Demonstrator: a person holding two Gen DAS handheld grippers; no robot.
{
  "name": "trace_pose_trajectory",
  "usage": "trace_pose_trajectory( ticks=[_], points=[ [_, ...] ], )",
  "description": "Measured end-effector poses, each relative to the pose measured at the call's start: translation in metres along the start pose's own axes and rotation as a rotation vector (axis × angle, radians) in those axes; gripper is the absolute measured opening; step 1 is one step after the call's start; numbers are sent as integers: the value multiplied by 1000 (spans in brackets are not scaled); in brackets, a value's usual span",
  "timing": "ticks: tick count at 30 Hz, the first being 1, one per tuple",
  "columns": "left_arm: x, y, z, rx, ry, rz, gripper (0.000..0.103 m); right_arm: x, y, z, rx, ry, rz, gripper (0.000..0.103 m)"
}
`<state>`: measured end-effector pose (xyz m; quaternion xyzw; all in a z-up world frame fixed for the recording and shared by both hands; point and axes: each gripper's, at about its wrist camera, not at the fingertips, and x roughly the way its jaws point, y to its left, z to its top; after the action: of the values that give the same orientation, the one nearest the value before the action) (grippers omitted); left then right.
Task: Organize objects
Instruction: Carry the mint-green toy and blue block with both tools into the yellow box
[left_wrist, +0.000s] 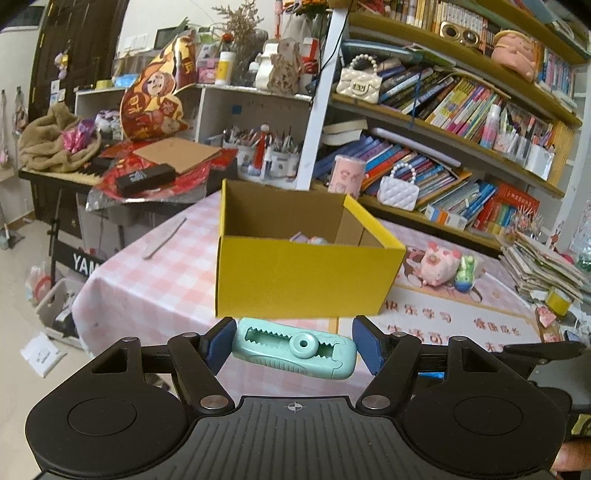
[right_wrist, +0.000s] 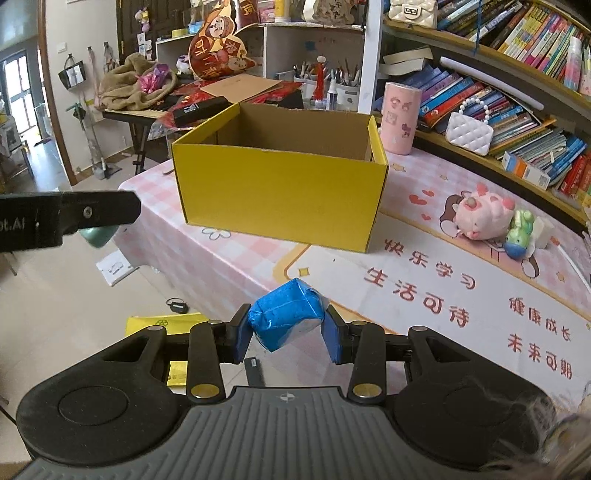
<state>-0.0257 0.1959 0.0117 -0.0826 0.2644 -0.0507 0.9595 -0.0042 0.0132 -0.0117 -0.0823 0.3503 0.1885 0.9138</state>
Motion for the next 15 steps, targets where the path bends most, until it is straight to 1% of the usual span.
trace_pose_trajectory(
  ticks=[8, 10, 15],
  points=[
    [16, 2, 27, 18, -48, -7, 69, 19, -3, 29, 2, -31, 7, 37],
    [21, 2, 35, 19, -58, -5, 69, 23, -5, 41, -1, -52, 11, 37],
    [43, 4, 62, 18, -94, -1, 69, 38, -16, 85, -25, -134, 5, 37]
  ],
)
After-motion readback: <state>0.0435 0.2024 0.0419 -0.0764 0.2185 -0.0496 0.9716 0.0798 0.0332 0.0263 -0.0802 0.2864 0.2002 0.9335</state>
